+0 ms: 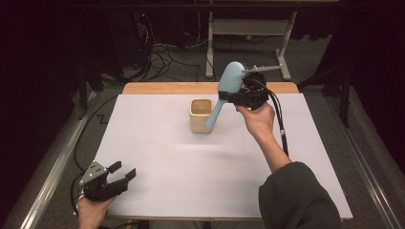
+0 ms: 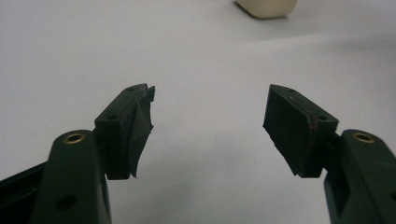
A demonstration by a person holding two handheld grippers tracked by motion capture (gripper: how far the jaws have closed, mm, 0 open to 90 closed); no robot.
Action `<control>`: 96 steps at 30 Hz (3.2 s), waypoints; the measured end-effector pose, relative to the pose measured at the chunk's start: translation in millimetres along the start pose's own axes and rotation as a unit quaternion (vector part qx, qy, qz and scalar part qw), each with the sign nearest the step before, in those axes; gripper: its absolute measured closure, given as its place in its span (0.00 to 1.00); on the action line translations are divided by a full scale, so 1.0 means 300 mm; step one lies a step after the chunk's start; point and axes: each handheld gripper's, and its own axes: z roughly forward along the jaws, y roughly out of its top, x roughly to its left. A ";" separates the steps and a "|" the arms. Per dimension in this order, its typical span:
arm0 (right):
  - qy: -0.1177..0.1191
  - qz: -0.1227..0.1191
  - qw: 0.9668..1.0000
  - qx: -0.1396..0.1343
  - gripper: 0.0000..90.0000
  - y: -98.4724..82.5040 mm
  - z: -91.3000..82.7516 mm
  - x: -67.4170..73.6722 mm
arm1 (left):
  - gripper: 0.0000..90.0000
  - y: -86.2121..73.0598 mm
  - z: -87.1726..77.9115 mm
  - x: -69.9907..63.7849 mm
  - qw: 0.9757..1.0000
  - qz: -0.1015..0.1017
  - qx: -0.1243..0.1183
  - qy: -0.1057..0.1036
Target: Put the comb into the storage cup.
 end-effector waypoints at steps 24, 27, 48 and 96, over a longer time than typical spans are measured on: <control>-0.019 0.007 1.000 -0.012 0.62 0.070 0.034 -0.010 | 0.36 0.000 -0.001 -0.001 1.000 0.001 0.000 0.000; -0.022 0.009 1.000 -0.013 0.62 0.079 0.038 -0.012 | 0.36 0.000 -0.001 0.000 1.000 -0.001 0.000 0.000; -0.042 0.011 0.999 -0.014 0.62 0.117 0.071 -0.015 | 0.37 0.001 -0.002 0.000 1.000 -0.002 -0.002 -0.003; -0.068 -0.010 0.997 0.035 0.61 0.038 0.281 0.025 | 0.37 0.001 -0.005 -0.002 1.000 0.005 -0.004 -0.007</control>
